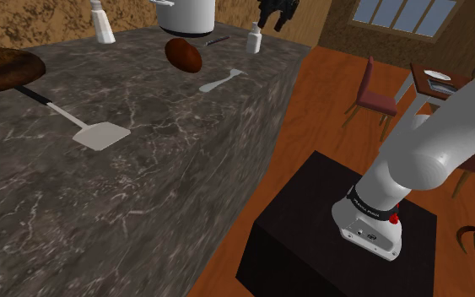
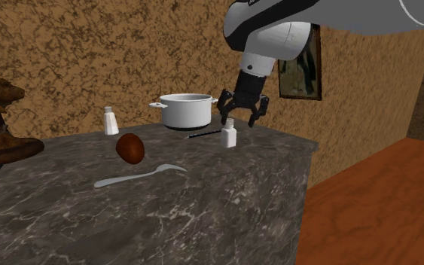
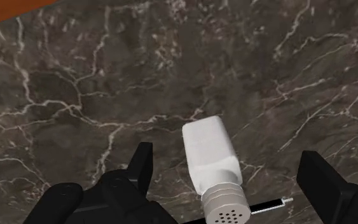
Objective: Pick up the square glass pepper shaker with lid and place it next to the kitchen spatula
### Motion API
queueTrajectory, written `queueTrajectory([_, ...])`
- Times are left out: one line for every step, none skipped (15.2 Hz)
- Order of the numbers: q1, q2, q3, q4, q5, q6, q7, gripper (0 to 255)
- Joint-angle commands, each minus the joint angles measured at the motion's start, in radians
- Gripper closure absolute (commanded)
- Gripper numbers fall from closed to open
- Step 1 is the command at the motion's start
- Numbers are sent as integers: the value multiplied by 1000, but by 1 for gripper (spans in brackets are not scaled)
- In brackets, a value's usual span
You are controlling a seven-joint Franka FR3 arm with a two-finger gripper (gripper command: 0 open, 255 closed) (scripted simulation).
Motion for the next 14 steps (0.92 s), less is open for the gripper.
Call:
queueTrajectory([3,51,-17,47,31,12,-28,0])
queueTrajectory([4,53,-16,36,32,25,-28,0])
queueTrajectory([4,56,-15,26,34,38,-29,0])
queueTrajectory([5,59,-15,16,35,50,-30,0])
queueTrajectory([6,62,-14,6,37,63,-31,0])
queueTrajectory([7,65,-13,-3,38,76,-32,0])
queueTrajectory([7,69,-13,-12,40,89,-33,0])
queueTrajectory([8,72,-12,-21,41,101,-34,0])
queueTrajectory([9,75,-12,-26,42,109,-35,0])
queueTrajectory([9,75,-12,-26,42,109,-35,0])
queueTrajectory([9,75,-12,-26,42,109,-35,0])
queueTrajectory([9,75,-12,-26,42,109,-35,0])
queueTrajectory([9,75,-12,-26,42,109,-35,0])
queueTrajectory([9,75,-12,-26,42,109,-35,0])
